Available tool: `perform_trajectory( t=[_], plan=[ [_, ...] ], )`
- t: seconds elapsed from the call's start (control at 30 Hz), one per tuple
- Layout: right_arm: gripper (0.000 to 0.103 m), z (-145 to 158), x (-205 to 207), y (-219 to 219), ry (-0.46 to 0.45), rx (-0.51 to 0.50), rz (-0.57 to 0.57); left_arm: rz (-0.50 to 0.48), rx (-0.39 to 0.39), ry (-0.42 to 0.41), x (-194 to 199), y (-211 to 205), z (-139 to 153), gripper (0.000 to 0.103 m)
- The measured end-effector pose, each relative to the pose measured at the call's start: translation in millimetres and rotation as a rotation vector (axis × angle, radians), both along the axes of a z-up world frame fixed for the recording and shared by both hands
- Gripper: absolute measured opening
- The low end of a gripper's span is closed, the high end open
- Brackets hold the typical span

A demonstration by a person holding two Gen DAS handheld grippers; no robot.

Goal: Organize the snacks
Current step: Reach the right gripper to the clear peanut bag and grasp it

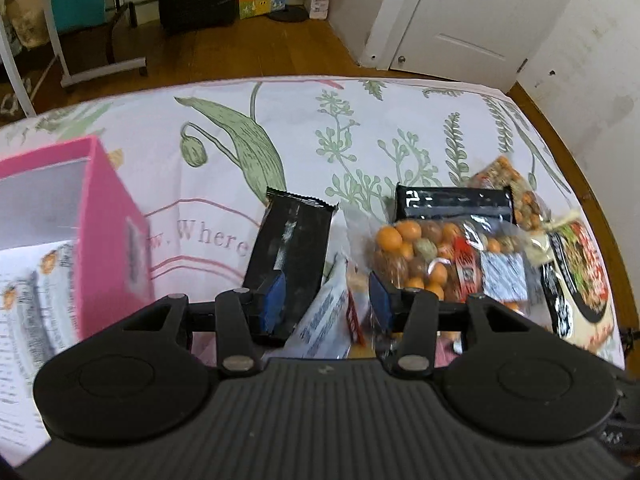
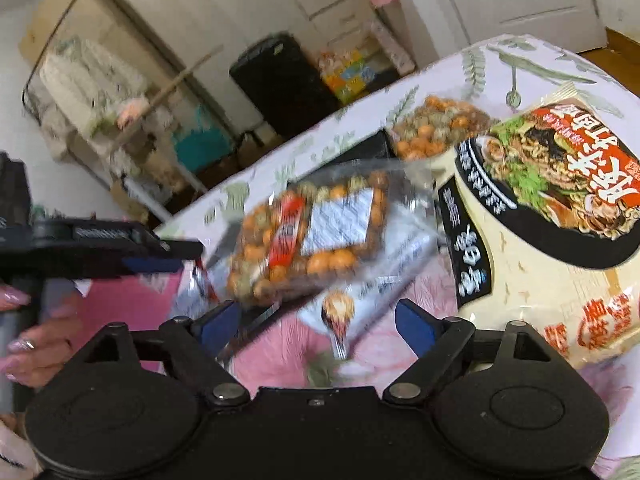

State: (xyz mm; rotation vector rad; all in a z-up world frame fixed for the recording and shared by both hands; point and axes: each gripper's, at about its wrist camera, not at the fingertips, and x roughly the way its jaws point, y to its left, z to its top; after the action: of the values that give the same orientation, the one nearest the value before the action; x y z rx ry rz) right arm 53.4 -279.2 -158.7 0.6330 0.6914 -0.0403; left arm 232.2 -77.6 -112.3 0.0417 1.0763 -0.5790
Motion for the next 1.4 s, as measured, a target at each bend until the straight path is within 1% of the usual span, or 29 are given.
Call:
perform_trajectory(
  t=[0.1,0.2,0.27,0.3,0.33,0.4,0.5,0.53,0.57,0.6,0.63,0.67,0.7,0.73,0.77,0.8,0.83,0.9,0.97,1.07,1.13,1.23,1.27,1.3,1.37,1.4],
  plan=[
    [0.09,-1,7,-1,-0.032,0.031,-0.042,-0.003,-0.022,0.022,8,-7,-8,0.045],
    [0.09,-2,12,1,-0.047,0.008,-0.074,-0.003,-0.03,0.018,11,-13,-13,0.044],
    [0.09,-4,16,4,-0.045,-0.012,-0.112,0.011,-0.01,0.008,10,-16,-17,0.043],
    [0.09,-6,18,5,-0.037,-0.016,-0.141,0.033,0.019,-0.012,10,-17,-18,0.042],
    [0.09,-8,20,6,-0.021,-0.023,-0.175,0.036,0.032,-0.021,9,-17,-20,0.042],
    [0.09,-8,24,8,-0.02,-0.036,-0.21,0.03,0.029,-0.032,8,-17,-20,0.041],
    [0.09,-4,29,7,-0.033,-0.027,-0.238,0.01,0.023,-0.03,7,-17,-19,0.035],
    [0.087,-3,30,6,-0.034,-0.02,-0.24,0.005,0.02,-0.03,6,-18,-18,0.034],
    [0.08,0,32,5,-0.032,-0.016,-0.237,-0.003,0.016,-0.026,5,-18,-17,0.033],
    [0.076,3,34,5,-0.028,-0.021,-0.224,-0.016,0.004,-0.012,5,-18,-17,0.033],
    [0.067,6,34,4,-0.015,-0.041,-0.21,-0.028,-0.009,0.005,4,-19,-16,0.03],
    [0.058,11,38,7,0.019,-0.083,-0.19,-0.03,-0.009,0.009,3,-20,-15,0.03],
    [0.055,16,42,9,0.049,-0.128,-0.167,-0.042,0.012,0.001,1,-23,-14,0.03],
    [0.049,19,44,9,0.06,-0.159,-0.145,-0.063,0.044,-0.013,-1,-26,-14,0.03],
    [0.047,21,45,8,0.064,-0.168,-0.125,-0.08,0.076,-0.021,-3,-30,-15,0.03],
    [0.046,23,46,5,0.068,-0.164,-0.113,-0.085,0.09,-0.031,-6,-32,-15,0.03],
    [0.041,25,48,4,0.075,-0.167,-0.098,-0.089,0.097,-0.041,-7,-33,-15,0.03],
    [0.034,28,53,2,0.091,-0.208,-0.047,-0.096,0.102,-0.045,-9,-35,-15,0.029],
    [0.033,30,57,1,0.109,-0.253,0.01,-0.093,0.087,-0.029,-7,-34,-16,0.025],
    [0.033,28,66,0,0.151,-0.305,0.1,-0.078,0.067,-0.005,-3,-32,-17,0.025],
    [0.034,26,69,-8,0.171,-0.276,0.139,-0.068,0.062,0.005,0,-32,-17,0.025],
    [0.033,22,73,-28,0.169,-0.166,0.147,-0.056,0.065,0.004,0,-32,-18,0.024],
    [0.033,21,73,-30,0.172,-0.157,0.154,-0.059,0.064,0.0,-1,-33,-18,0.022],
    [0.033,21,73,-29,0.172,-0.166,0.161,-0.069,0.06,-0.004,-3,-34,-16,0.017],
    [0.032,26,70,-17,0.172,-0.224,0.18,-0.101,0.069,-0.044,-11,-38,-11,0.014],
    [0.031,29,69,-12,0.175,-0.255,0.191,-0.127,0.083,-0.08,-17,-41,-7,0.013]
  ],
)
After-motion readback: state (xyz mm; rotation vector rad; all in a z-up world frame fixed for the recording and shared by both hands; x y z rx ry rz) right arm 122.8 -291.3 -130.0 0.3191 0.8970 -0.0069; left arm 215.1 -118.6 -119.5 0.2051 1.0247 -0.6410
